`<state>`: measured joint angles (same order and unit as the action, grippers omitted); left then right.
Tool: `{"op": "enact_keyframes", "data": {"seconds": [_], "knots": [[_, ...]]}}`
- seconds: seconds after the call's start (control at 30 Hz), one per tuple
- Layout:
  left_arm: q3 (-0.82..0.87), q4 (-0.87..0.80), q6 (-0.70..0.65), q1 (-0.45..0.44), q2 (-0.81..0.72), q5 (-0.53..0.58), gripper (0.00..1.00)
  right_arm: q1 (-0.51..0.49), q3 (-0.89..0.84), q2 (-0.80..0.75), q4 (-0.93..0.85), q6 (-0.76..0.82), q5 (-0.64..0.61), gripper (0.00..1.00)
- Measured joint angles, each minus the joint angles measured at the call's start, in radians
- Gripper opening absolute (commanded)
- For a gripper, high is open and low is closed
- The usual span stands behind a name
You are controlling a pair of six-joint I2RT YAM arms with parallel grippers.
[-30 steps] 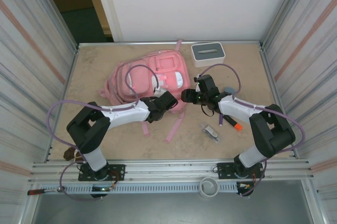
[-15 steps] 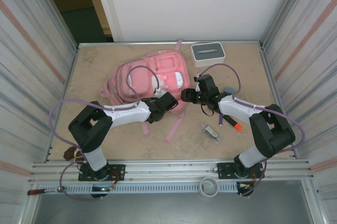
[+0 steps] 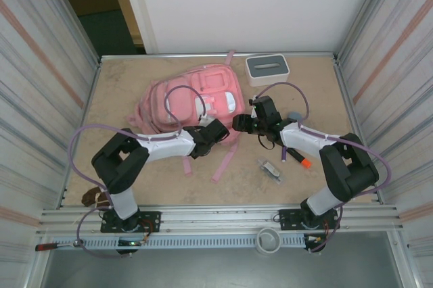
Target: Pack books, pencil case, and school supplies into a backpack
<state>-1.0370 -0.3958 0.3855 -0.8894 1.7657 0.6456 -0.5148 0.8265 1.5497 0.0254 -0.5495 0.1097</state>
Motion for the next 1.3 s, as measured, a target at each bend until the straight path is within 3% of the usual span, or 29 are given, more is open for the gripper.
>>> {"op": "enact_keyframes", "data": {"seconds": [0.47,0.8,0.97,1.23,1.3], "knots": [[0.087,0.101,-0.008,0.024,-0.132,-0.103,0.00,0.000,0.000,0.002,-0.026,-0.017,-0.035,0.67],[0.151,0.160,-0.006,0.072,-0.227,-0.264,0.00,-0.016,0.000,0.055,-0.006,-0.068,-0.038,0.63],[0.182,0.175,0.003,0.112,-0.276,-0.370,0.00,-0.031,0.009,0.100,-0.002,-0.067,-0.042,0.45],[0.213,0.172,0.001,0.165,-0.341,-0.478,0.00,-0.030,0.012,0.110,0.006,-0.070,-0.058,0.04],[0.217,0.158,-0.004,0.176,-0.355,-0.489,0.00,-0.030,0.013,0.109,0.009,-0.068,-0.059,0.00]]}}
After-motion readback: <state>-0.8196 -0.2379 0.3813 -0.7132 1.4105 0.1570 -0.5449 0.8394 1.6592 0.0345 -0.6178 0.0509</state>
